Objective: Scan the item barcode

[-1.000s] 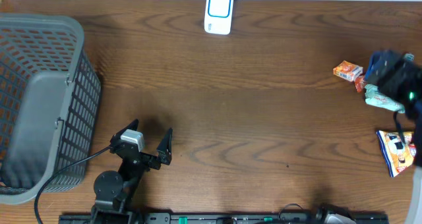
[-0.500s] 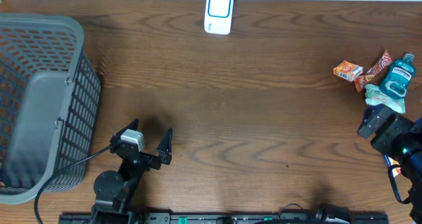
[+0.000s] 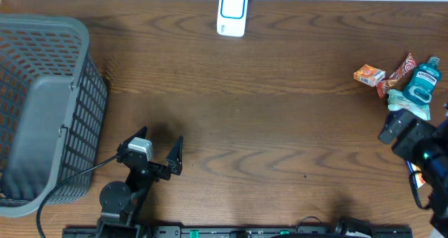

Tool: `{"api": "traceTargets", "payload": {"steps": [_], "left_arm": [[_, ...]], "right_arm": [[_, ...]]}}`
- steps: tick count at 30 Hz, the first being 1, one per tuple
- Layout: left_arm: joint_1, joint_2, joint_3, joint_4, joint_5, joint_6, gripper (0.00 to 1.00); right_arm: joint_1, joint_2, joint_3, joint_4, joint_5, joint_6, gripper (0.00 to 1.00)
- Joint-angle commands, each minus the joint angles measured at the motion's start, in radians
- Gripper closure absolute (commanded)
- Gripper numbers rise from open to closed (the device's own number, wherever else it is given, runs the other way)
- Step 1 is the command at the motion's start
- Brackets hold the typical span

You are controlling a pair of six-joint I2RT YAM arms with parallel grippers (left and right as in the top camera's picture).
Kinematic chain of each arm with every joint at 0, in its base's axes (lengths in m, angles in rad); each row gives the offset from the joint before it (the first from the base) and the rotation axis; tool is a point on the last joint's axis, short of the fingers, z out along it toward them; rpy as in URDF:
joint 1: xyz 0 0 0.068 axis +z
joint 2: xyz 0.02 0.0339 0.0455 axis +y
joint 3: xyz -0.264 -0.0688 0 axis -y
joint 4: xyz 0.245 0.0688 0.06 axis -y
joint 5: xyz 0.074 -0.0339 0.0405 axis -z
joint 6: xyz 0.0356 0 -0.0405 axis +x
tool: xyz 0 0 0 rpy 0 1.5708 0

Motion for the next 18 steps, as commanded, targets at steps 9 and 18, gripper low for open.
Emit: {"api": "traceTargets", "payload": {"steps": [9, 18], "left_arm": [[0.004, -0.004, -0.019, -0.030, 0.010, 0.006, 0.02], [0.004, -0.004, -0.019, -0.030, 0.010, 0.006, 0.02]], "right_arm": [[0.108, -0.505, -0.760, 0.742, -0.260, -0.001, 0.01], [0.180, -0.824, -1.227, 1.265, -0.274, -0.002, 0.01]]}}
